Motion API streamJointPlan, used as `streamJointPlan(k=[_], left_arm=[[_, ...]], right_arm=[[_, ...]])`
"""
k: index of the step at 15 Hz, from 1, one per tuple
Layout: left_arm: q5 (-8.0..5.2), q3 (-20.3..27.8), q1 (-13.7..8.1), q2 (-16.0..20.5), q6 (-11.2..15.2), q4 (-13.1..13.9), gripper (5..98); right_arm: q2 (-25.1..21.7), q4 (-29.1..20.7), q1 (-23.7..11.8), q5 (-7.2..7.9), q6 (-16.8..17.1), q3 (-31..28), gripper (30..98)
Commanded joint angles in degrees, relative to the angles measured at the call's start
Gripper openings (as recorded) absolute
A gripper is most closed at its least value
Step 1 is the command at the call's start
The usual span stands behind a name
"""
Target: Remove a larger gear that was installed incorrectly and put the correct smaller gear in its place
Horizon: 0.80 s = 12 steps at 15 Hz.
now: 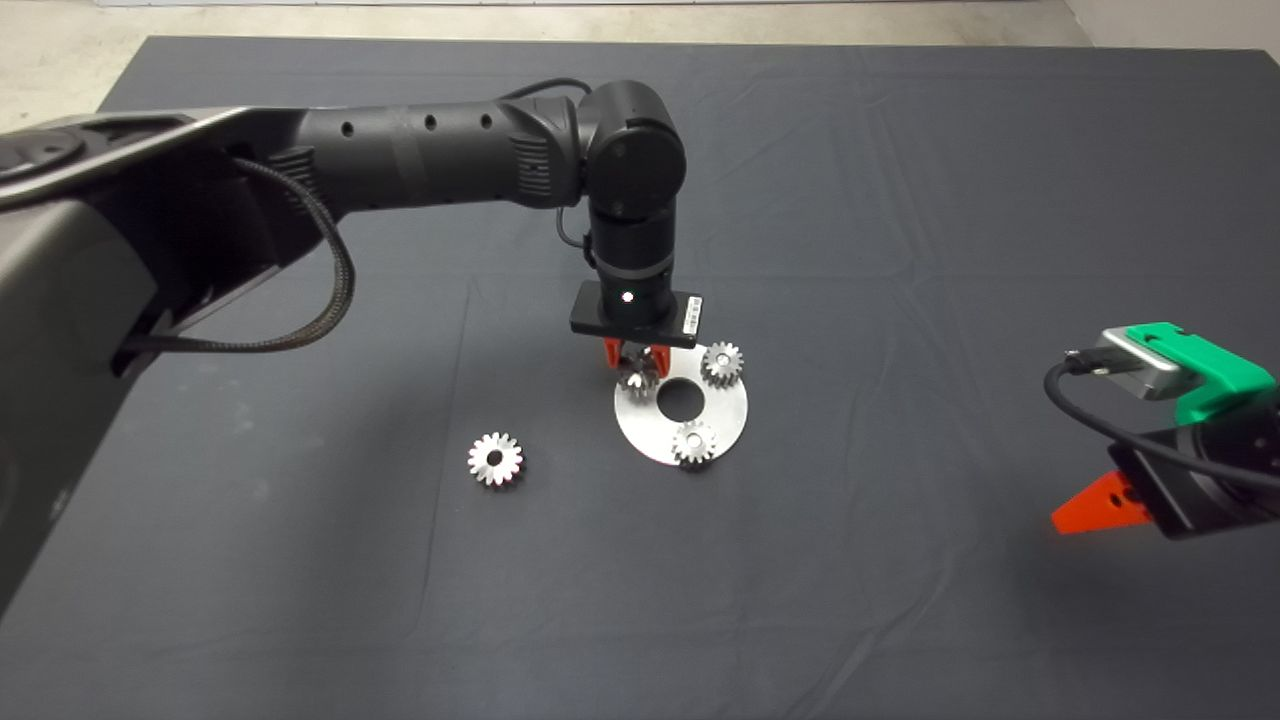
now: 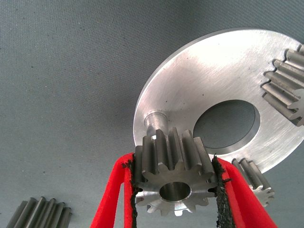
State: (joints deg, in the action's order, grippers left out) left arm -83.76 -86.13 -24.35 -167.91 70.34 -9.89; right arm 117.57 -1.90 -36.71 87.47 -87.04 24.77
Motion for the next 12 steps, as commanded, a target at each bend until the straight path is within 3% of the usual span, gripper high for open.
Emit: streamJointPlan(k=[1, 12], left_arm=[[2.44, -0.5, -0.9, -0.1, 0.5, -2.9, 29.4], [2.37, -0.6, -1.0, -0.1, 0.7, -2.9, 29.4]], right_arm=[[-0.3, 1.3, -1.2, 0.15, 0.1, -0.1, 66.0], [-0.3, 1.4, -1.2, 0.15, 0.1, -0.1, 66.0]])
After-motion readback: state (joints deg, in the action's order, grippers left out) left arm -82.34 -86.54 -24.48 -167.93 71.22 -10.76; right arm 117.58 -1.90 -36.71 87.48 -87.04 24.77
